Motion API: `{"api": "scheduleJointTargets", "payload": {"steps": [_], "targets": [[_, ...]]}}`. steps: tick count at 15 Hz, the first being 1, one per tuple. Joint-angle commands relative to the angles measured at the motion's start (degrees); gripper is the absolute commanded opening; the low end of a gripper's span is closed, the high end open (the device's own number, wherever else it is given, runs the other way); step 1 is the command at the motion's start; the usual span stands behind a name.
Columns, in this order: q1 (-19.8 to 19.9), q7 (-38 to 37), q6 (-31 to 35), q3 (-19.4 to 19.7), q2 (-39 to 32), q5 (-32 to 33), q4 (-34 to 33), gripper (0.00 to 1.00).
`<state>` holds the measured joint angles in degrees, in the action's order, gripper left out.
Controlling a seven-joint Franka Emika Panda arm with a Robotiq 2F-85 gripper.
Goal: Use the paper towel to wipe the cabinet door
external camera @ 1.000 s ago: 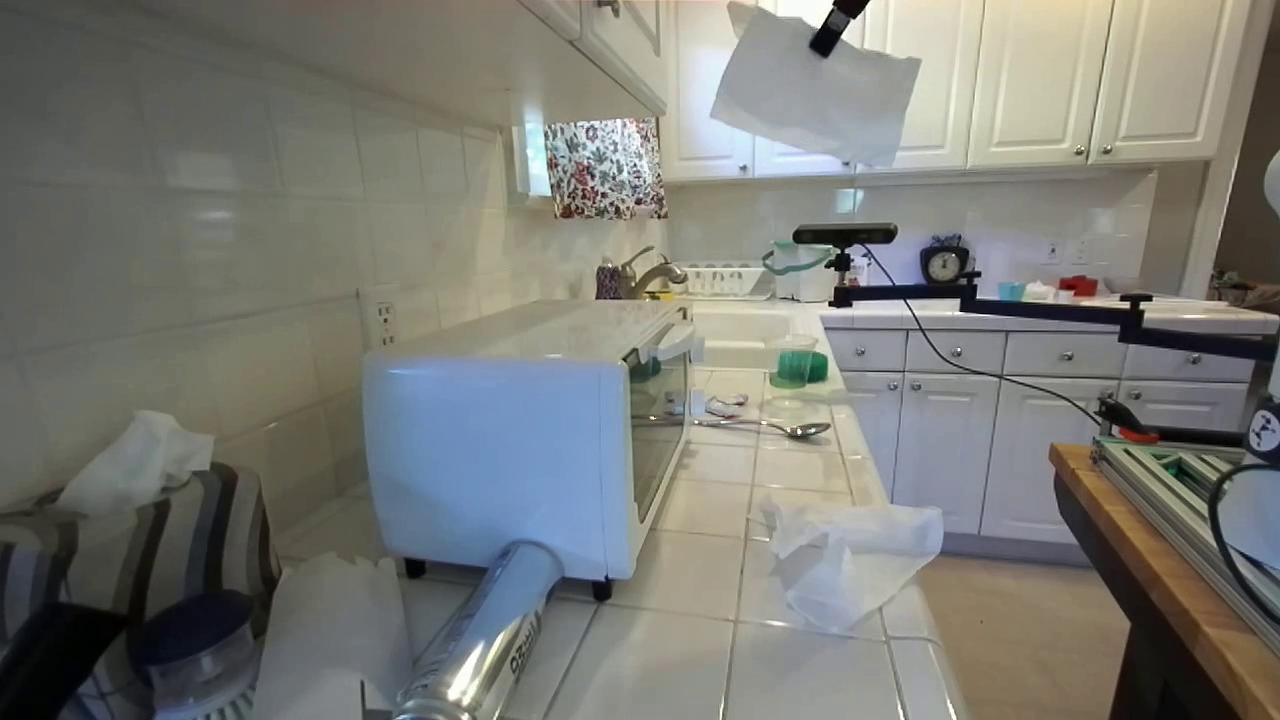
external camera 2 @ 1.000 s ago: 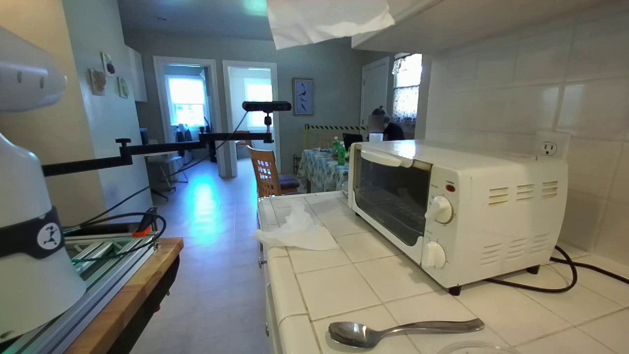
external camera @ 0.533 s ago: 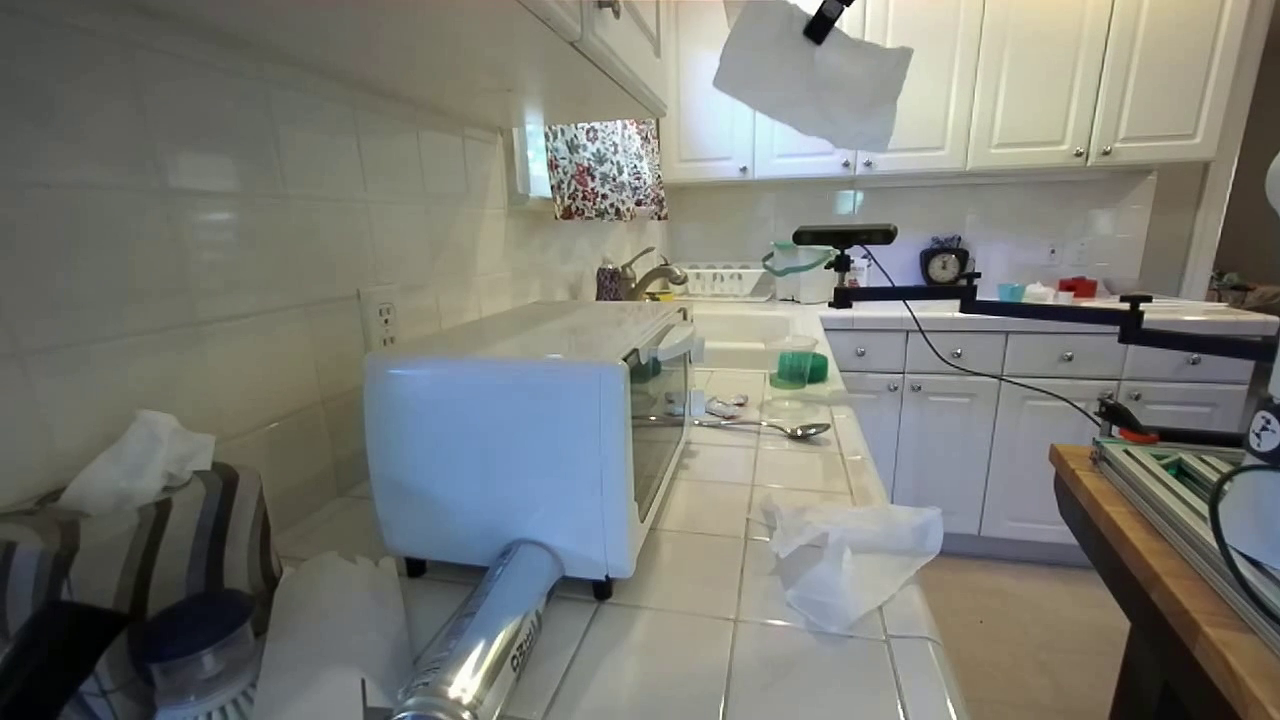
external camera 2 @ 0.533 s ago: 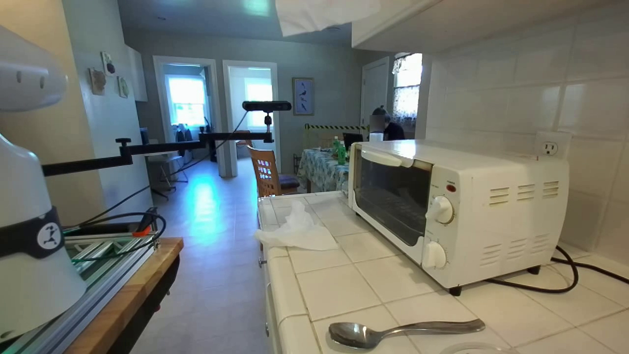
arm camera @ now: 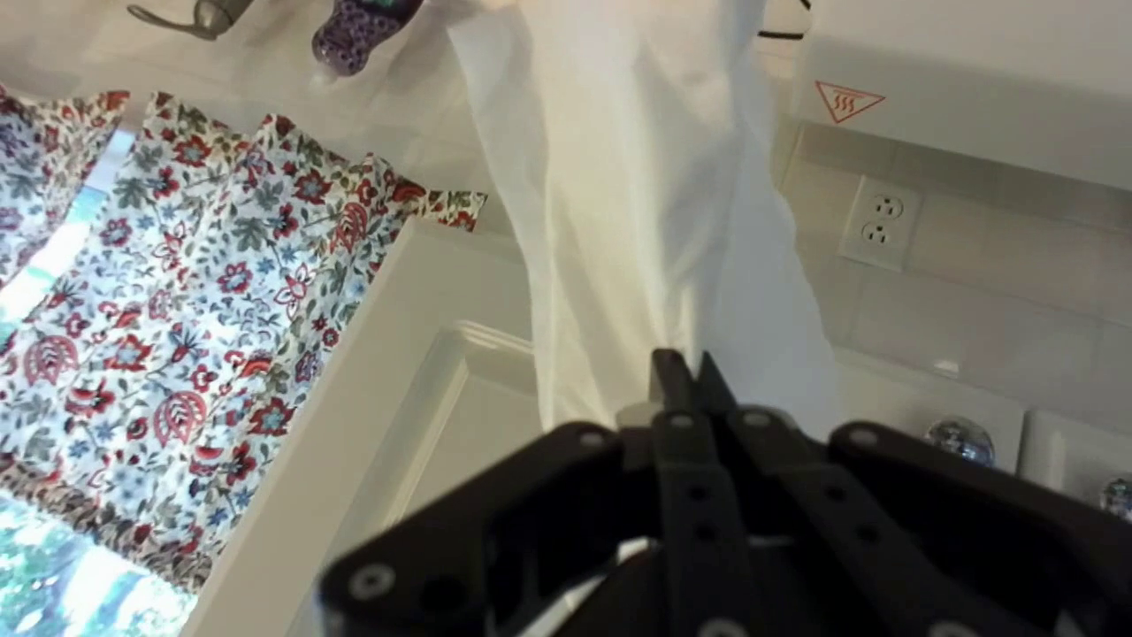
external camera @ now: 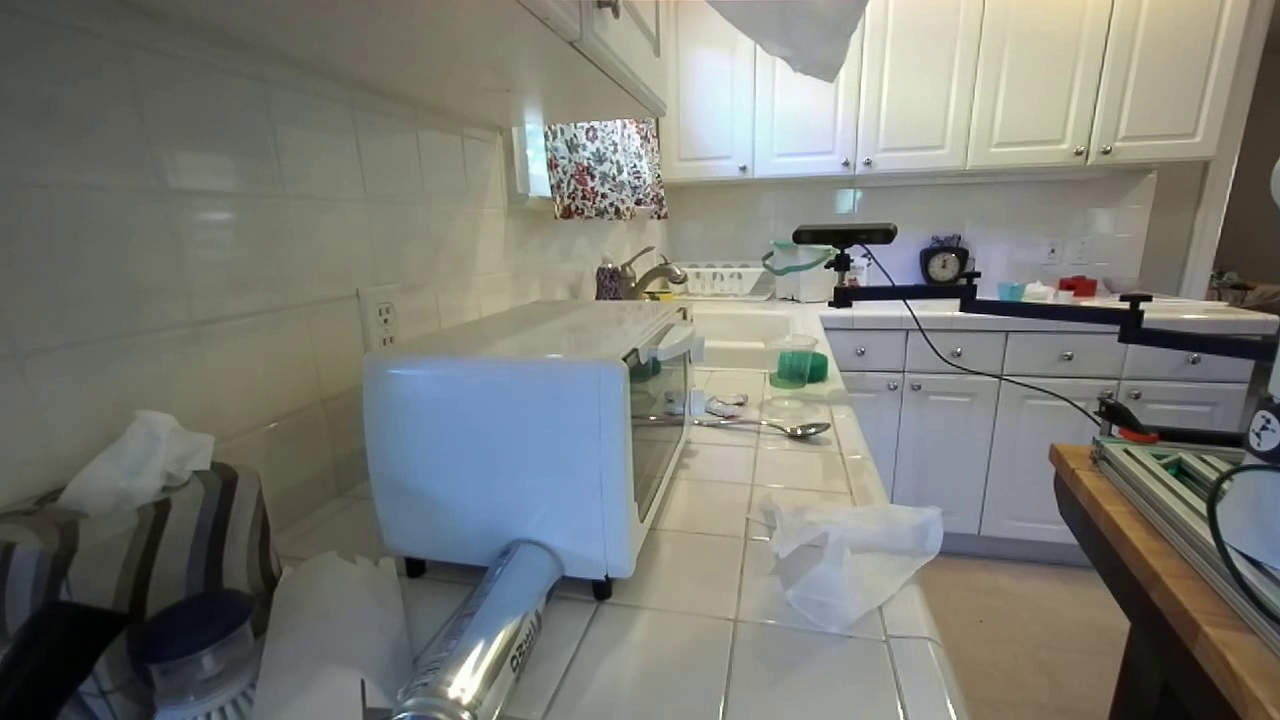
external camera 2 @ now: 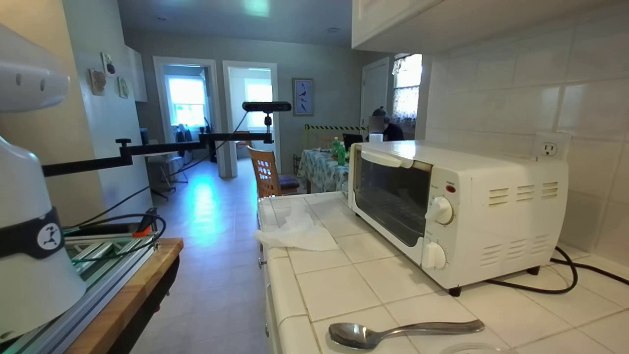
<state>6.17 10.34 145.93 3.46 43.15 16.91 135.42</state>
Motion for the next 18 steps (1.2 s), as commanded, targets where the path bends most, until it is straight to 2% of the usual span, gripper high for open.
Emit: {"api": "scheduleJointTargets", "payload": {"steps": [1, 9, 14, 18], "targets": [[-1.91, 5.12, 4.93, 3.13, -4.04, 0.01, -2.27, 0.0], [-6.94, 13.34, 13.38, 9.13, -11.49, -2.74, -5.91, 0.0], [-10.94, 17.83, 14.59, 11.71, -14.27, -4.48, -8.13, 0.0], [-11.38, 20.17, 13.86, 12.06, -16.44, -4.57, -10.53, 0.0]]}}
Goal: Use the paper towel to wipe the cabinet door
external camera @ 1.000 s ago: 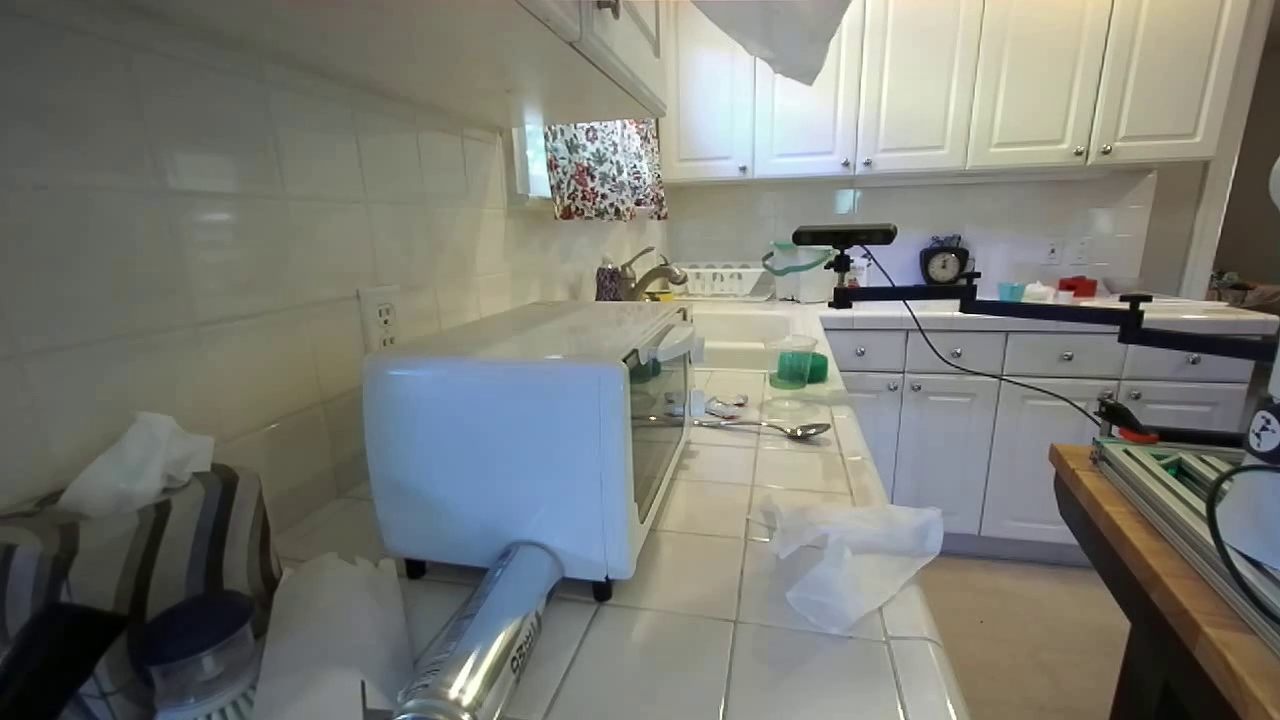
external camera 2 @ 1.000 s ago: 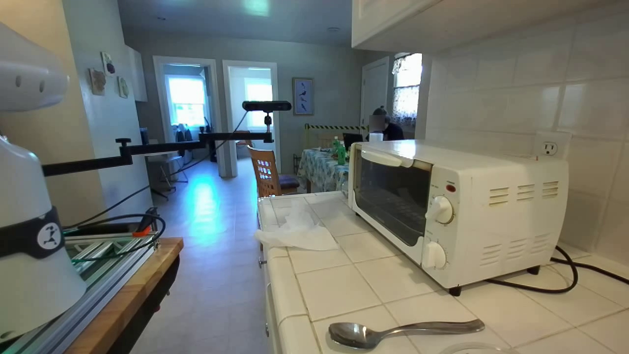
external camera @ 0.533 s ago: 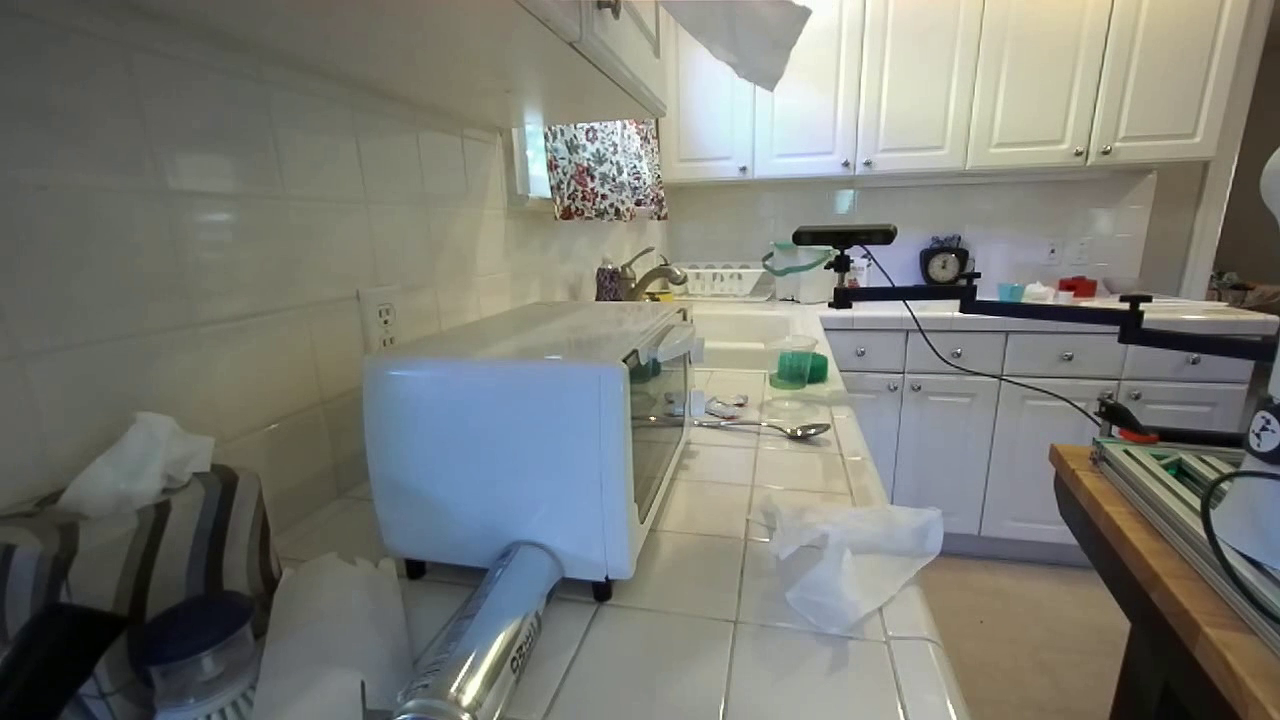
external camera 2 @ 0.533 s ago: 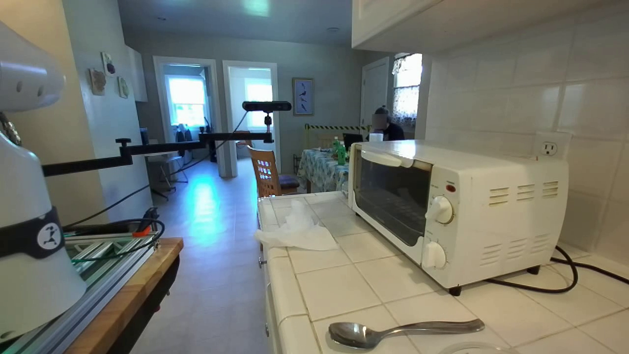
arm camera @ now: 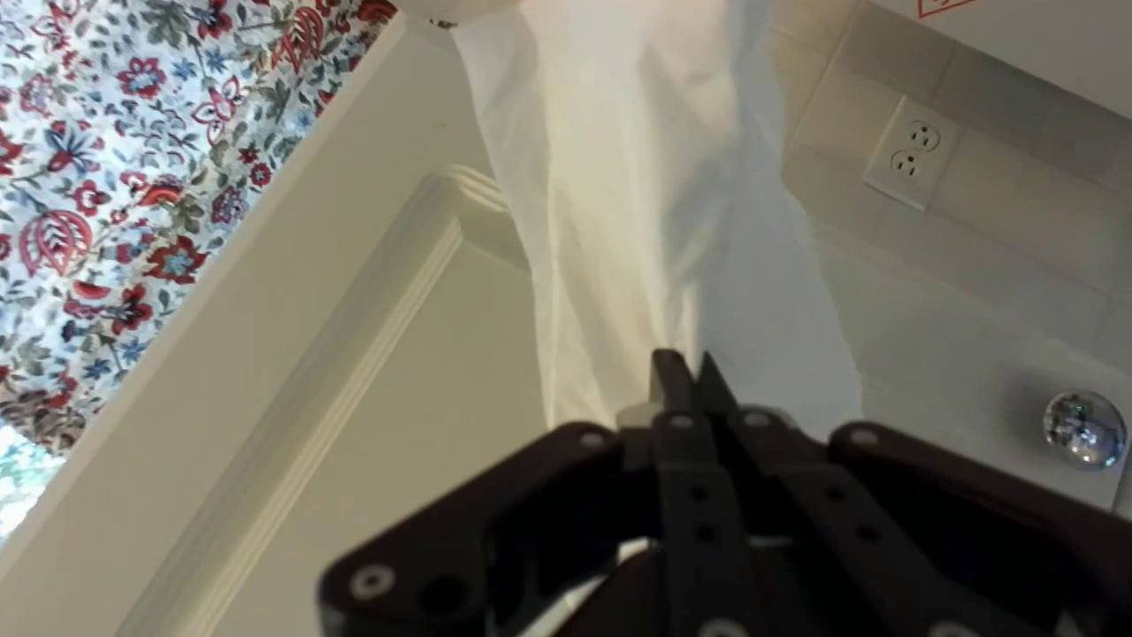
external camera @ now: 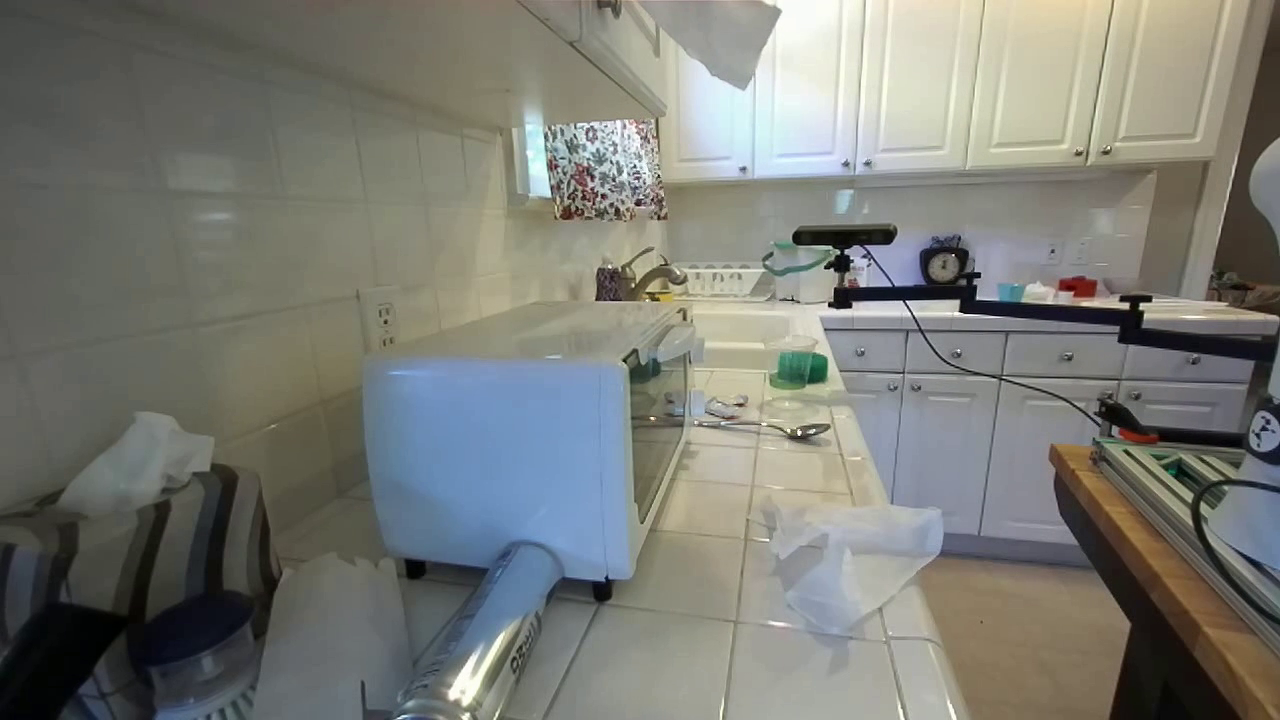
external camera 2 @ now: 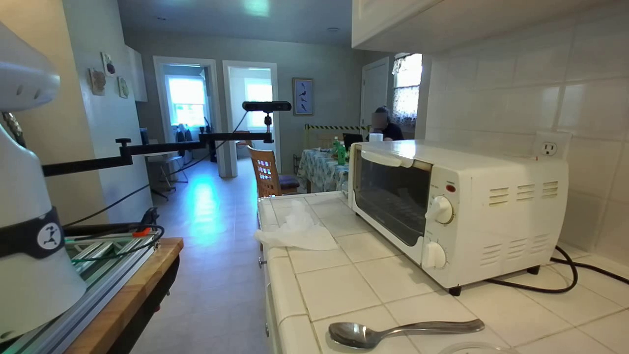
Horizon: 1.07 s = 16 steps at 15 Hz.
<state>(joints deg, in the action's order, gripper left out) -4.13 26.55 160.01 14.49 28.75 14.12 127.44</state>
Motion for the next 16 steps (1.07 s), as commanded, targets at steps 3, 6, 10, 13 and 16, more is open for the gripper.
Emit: {"api": "scheduleJointTargets", "payload": {"steps": [3, 6, 10, 13, 16], "targets": [[1.23, 1.21, -0.48, -0.74, -1.68, -1.02, -1.62, 0.01], [1.47, 1.2, -0.65, -0.83, -2.41, -1.01, -2.22, 0.01], [0.33, 3.19, 4.24, -0.28, -2.05, -0.89, -2.45, 0.0], [-2.27, 4.78, 9.79, 2.28, -2.37, -0.75, -4.16, 0.0], [-6.77, 8.24, 14.1, 5.78, -2.57, -1.5, -4.81, 0.0]]}}
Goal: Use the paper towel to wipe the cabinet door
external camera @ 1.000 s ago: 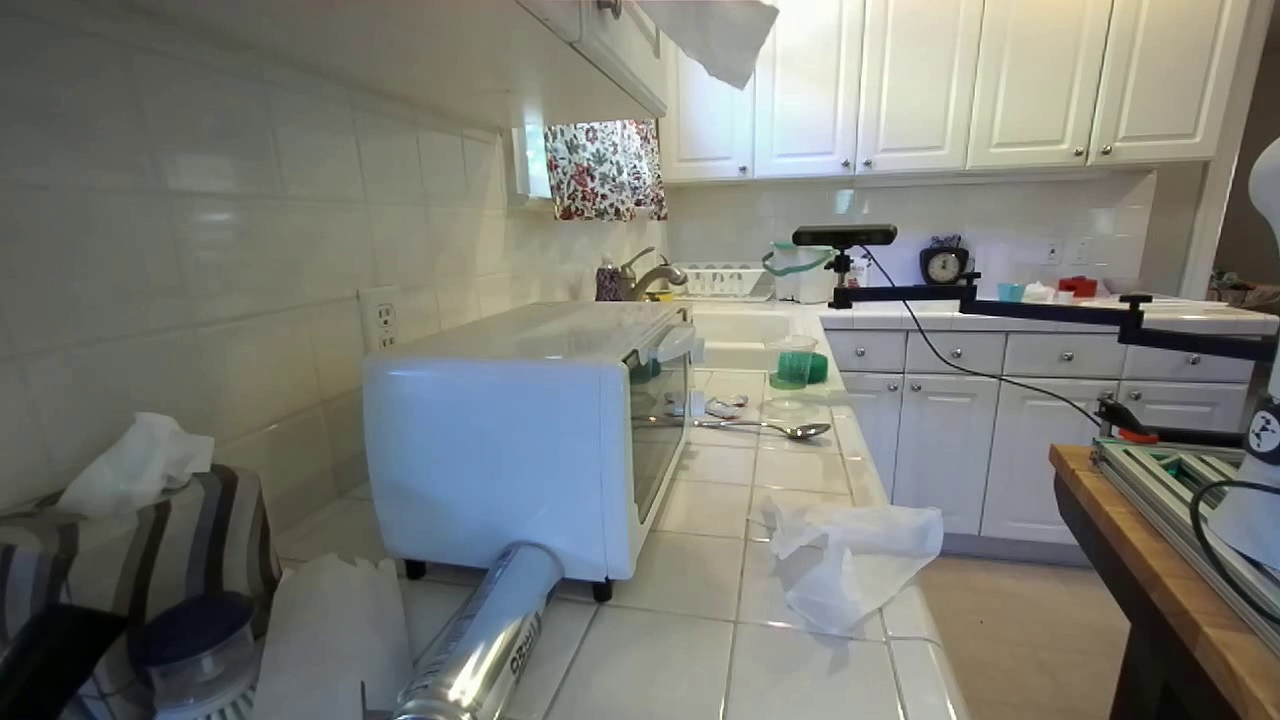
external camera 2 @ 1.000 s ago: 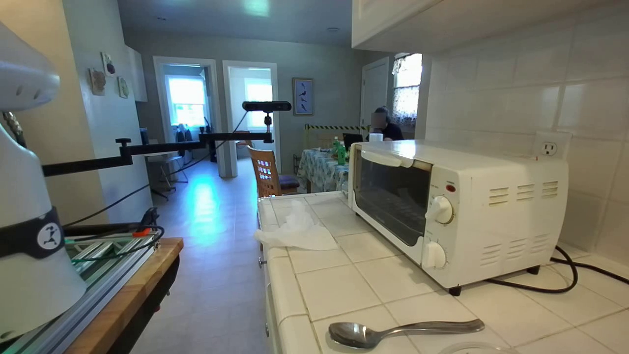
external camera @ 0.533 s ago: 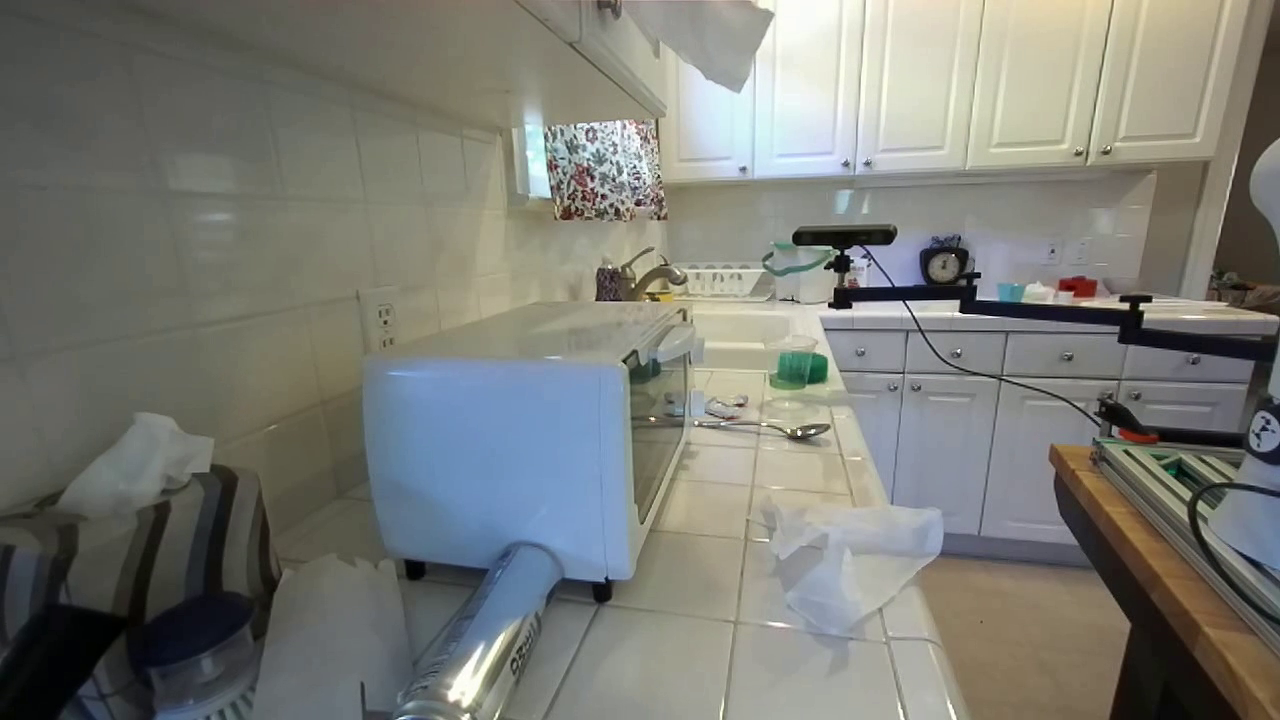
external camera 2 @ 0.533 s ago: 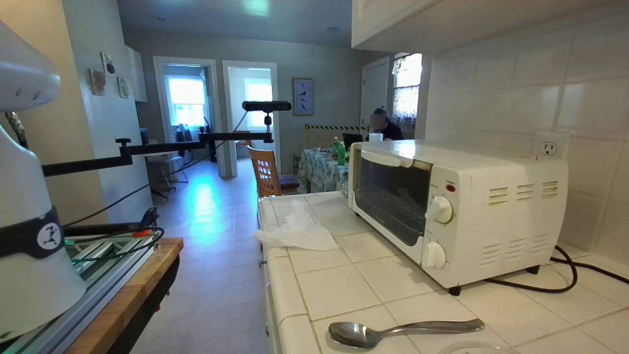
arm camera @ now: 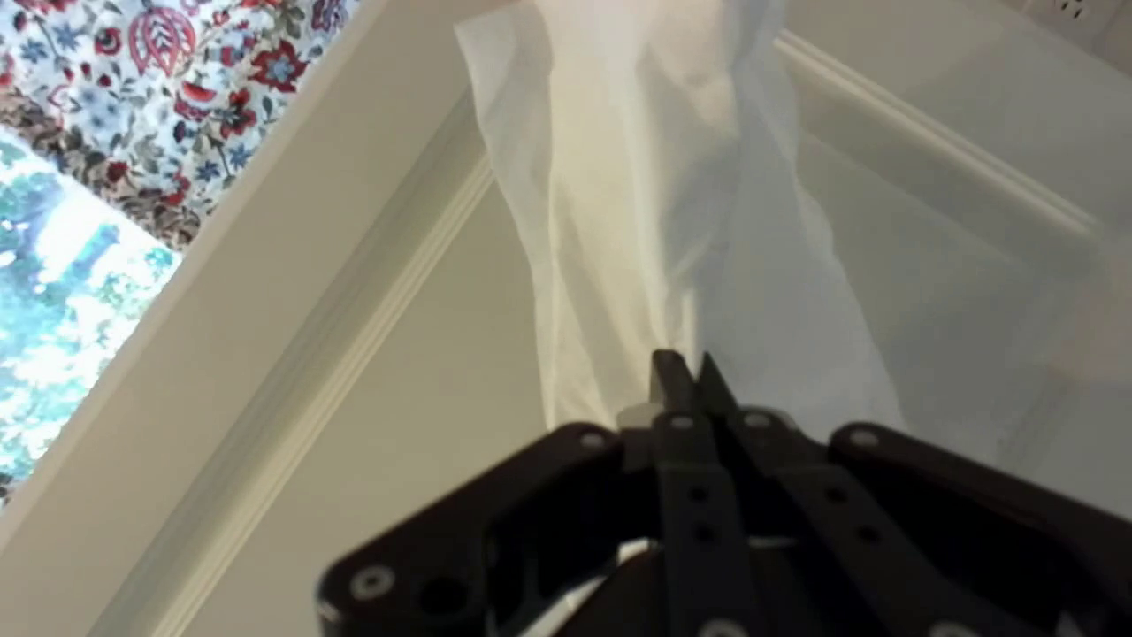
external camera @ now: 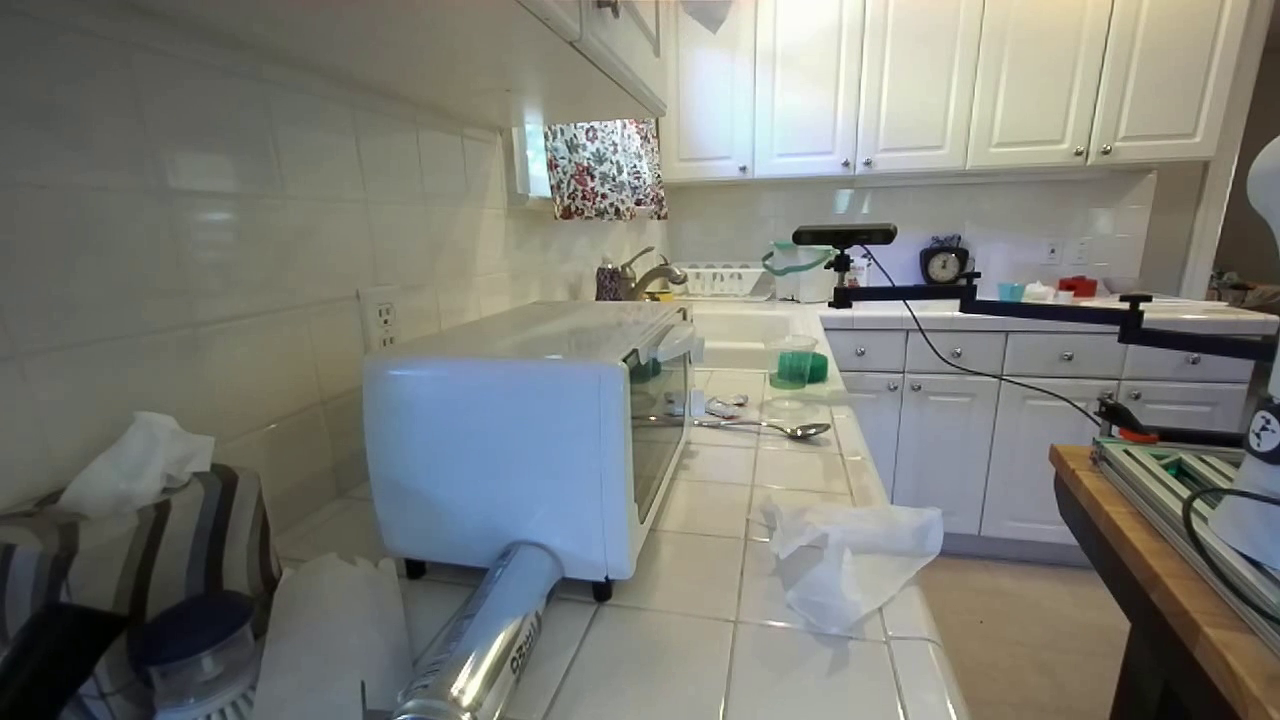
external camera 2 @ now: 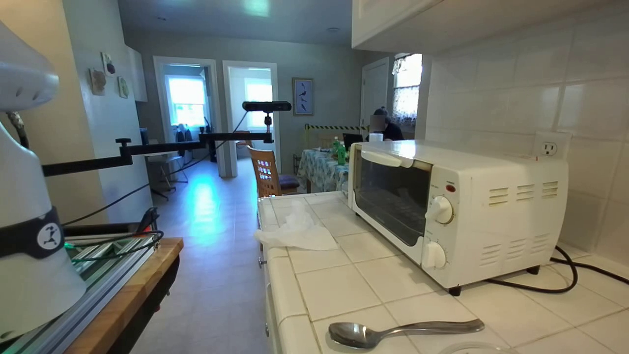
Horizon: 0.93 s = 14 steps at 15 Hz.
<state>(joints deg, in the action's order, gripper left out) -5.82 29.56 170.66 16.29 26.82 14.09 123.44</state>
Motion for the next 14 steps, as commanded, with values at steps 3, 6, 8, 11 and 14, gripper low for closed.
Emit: {"api": "scheduleJointTargets", "payload": {"steps": [3, 6, 8, 11, 14], "targets": [[-13.33, 9.29, 7.38, 10.65, -0.54, -2.35, -0.43, 0.0], [-20.47, 11.07, 9.48, 17.16, 0.1, -1.84, -0.06, 0.0], [-23.61, 11.0, 9.93, 20.03, 0.56, -1.14, 0.31, 0.0], [-26.74, 10.55, 9.63, 22.65, 0.79, -0.61, 0.74, 0.0], [-29.2, 9.55, 8.72, 24.81, 0.85, -1.09, 1.14, 0.0]]}}
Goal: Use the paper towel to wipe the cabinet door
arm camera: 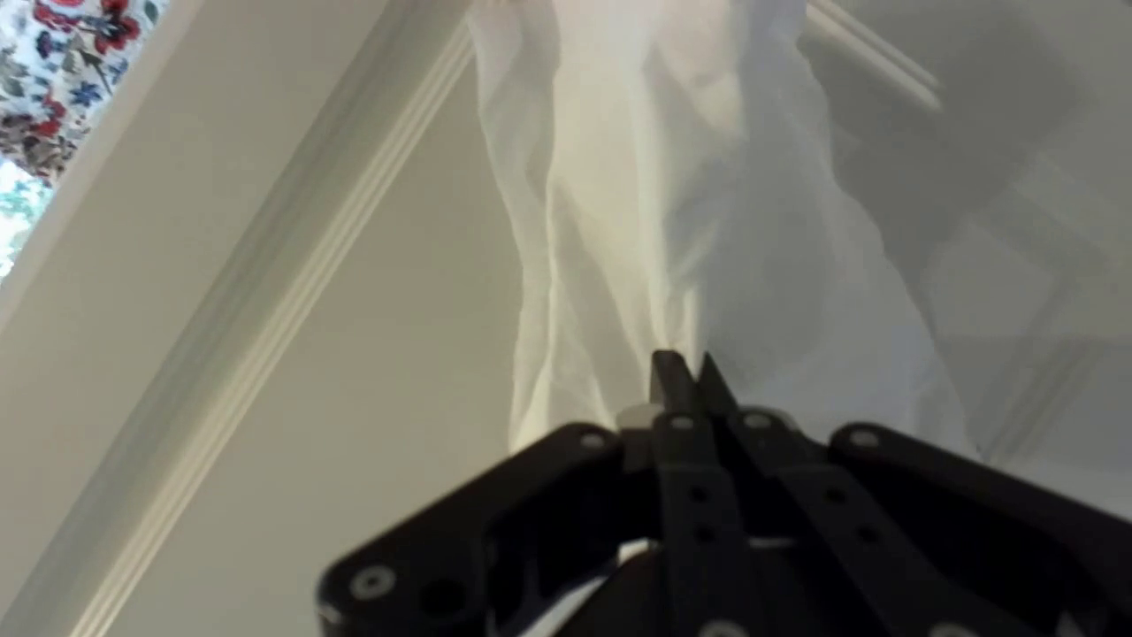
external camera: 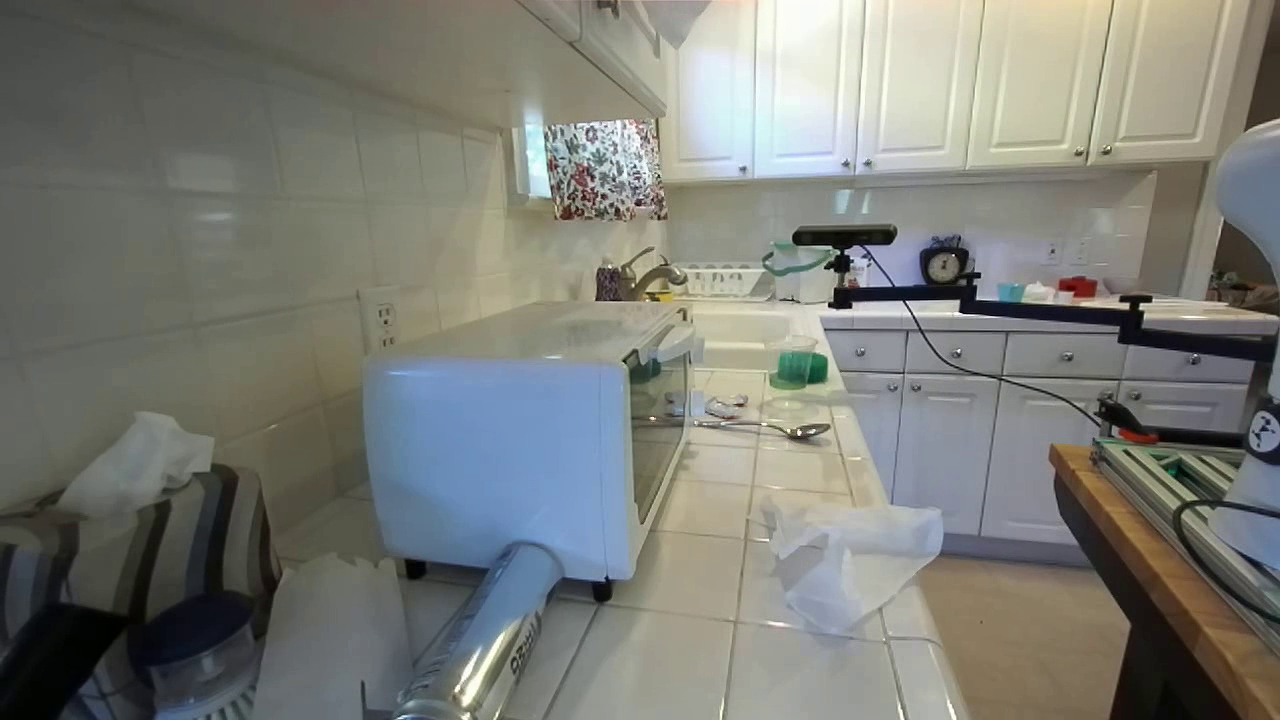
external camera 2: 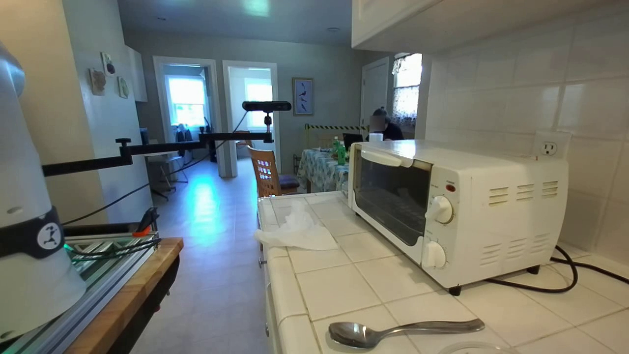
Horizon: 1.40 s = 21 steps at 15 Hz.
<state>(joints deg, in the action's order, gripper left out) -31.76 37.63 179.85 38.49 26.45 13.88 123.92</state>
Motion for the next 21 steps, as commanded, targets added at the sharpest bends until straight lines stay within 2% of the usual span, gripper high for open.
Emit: {"api": "scheduleJointTargets", "payload": {"steps": [1, 4, 9, 11, 13, 17, 21], "targets": [[-3.73, 1.34, -0.66, 3.26, 1.19, -0.79, 0.89, 0.0], [-2.65, 0.64, -2.44, 4.51, 1.19, -0.29, 1.85, 0.0], [2.62, -0.17, -2.49, 3.75, 0.87, 1.01, 0.83, 0.0], [1.95, 0.73, -1.75, 4.32, 0.92, 0.83, -0.79, 0.0], [-0.49, 1.93, -1.51, 5.33, 0.61, 0.68, -3.43, 0.0], [-9.21, 4.85, -1.6, 8.45, -0.18, -0.12, -8.65, 0.0], [-16.48, 6.01, -2.23, 11.42, -1.25, -0.19, -10.4, 0.0]]}}
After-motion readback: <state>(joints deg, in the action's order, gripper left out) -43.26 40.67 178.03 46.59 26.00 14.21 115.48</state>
